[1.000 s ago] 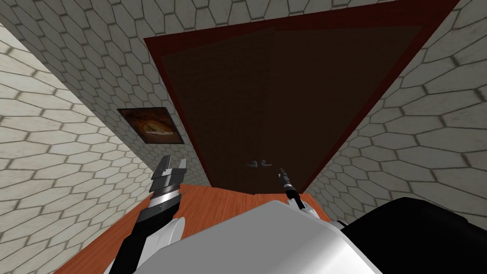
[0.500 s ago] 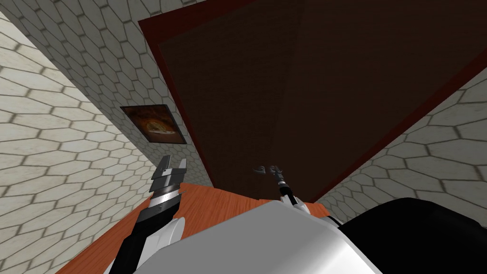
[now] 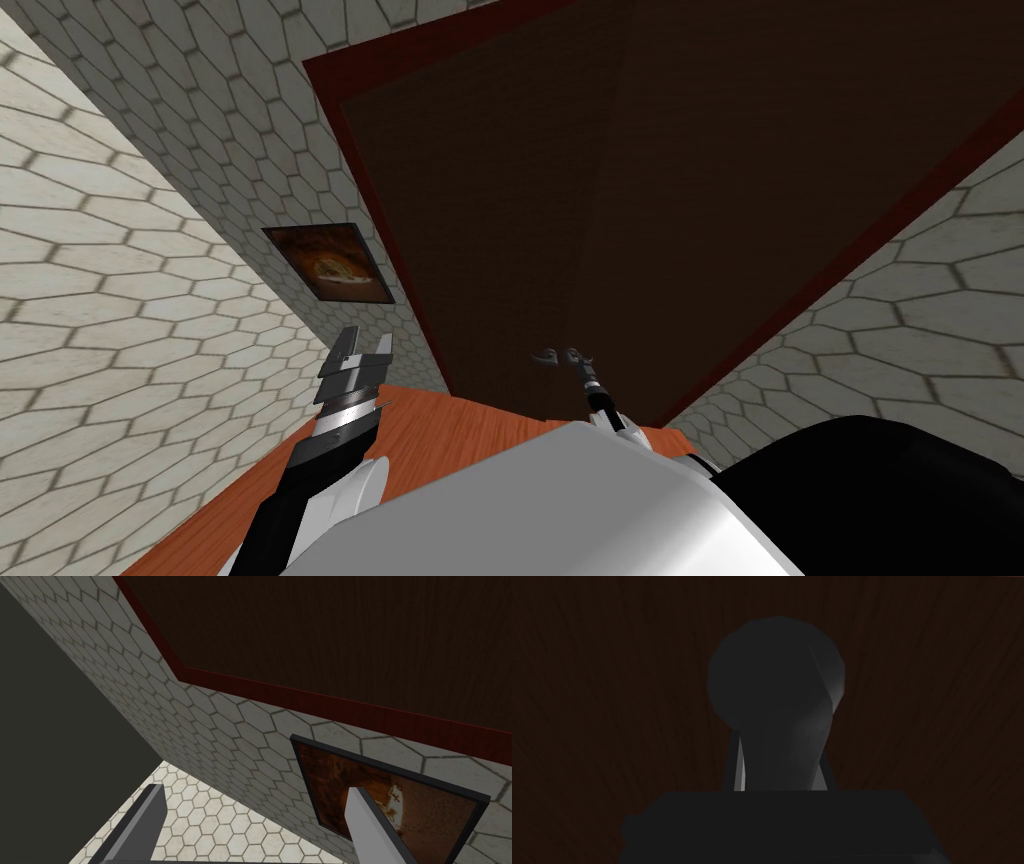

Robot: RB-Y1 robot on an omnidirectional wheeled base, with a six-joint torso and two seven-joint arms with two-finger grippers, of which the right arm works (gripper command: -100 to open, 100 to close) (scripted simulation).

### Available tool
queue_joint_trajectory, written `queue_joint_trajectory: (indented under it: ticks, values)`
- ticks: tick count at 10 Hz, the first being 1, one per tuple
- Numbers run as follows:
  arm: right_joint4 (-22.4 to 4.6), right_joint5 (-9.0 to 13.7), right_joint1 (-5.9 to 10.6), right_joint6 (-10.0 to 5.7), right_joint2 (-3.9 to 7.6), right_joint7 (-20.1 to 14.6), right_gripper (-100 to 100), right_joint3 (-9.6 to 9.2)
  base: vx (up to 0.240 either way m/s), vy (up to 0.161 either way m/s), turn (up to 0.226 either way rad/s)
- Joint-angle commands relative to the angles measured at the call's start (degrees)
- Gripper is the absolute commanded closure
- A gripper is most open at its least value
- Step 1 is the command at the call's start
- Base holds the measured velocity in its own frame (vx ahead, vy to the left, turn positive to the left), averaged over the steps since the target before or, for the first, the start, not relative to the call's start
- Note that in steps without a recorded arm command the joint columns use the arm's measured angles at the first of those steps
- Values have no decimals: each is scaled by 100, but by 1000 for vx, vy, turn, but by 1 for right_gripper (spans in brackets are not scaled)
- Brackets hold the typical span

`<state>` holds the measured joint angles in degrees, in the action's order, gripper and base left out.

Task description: Pull the door open

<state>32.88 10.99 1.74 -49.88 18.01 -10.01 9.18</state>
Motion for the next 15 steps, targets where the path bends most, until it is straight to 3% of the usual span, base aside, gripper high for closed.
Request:
queue_joint_trajectory:
  ticks: [1,4,5,8,9,10,11,12,15]
  values:
    - [5,6,1,-10,15,-2,100,13,0,0,0]
    - [-46,76,-100,1,119,-3,100,64,-61,-45,-37]
    - [-87,172,-191,-4,237,-5,100,84,-137,-62,-80]
    - [-97,207,-213,-9,271,-5,100,73,-100,-13,-20]
    - [-127,351,-288,-32,393,-5,100,-2,-108,11,7]
    - [-127,351,-288,-32,393,-5,100,-2,-127,0,-38]
    - [-137,465,-319,-57,464,-3,100,-107,-150,-3,-16]
    - [-200,346,-256,-151,420,-101,-100,-167,-181,16,91]
    - [-82,214,-271,-253,394,-278,-100,-409,-201,66,85]
